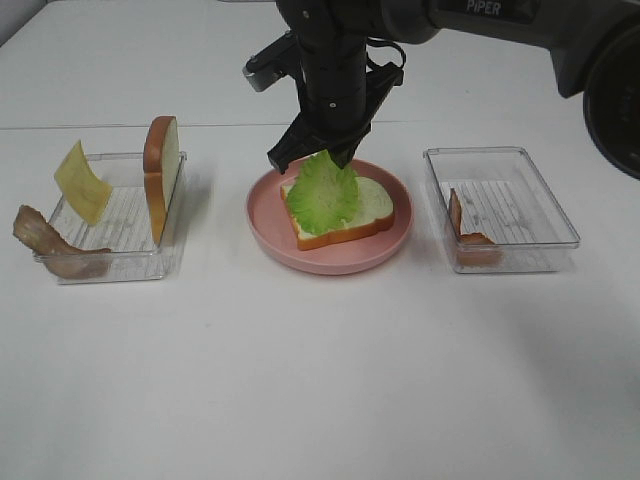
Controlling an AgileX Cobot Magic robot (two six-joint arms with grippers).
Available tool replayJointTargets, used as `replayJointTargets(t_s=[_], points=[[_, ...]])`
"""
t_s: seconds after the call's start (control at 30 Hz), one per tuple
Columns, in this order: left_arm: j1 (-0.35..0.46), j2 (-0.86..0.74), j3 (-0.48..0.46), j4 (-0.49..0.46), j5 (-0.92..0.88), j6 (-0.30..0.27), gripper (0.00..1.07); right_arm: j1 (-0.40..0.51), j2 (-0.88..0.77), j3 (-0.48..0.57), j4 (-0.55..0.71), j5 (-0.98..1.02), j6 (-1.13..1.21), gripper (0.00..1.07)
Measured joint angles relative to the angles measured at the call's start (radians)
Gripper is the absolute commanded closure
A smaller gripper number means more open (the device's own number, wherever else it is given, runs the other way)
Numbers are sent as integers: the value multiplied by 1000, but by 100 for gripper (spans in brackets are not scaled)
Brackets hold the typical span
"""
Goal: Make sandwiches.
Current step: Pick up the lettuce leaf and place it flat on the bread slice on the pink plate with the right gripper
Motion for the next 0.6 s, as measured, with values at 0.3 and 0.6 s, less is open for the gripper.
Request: replayJointTargets(t_s=[0.3,0.6], points=[[0,0,0,0,0,0,14,0,1,0,-2,-8,0,8],[0,0,0,0,0,0,14,0,7,-1,-26,20,0,9]])
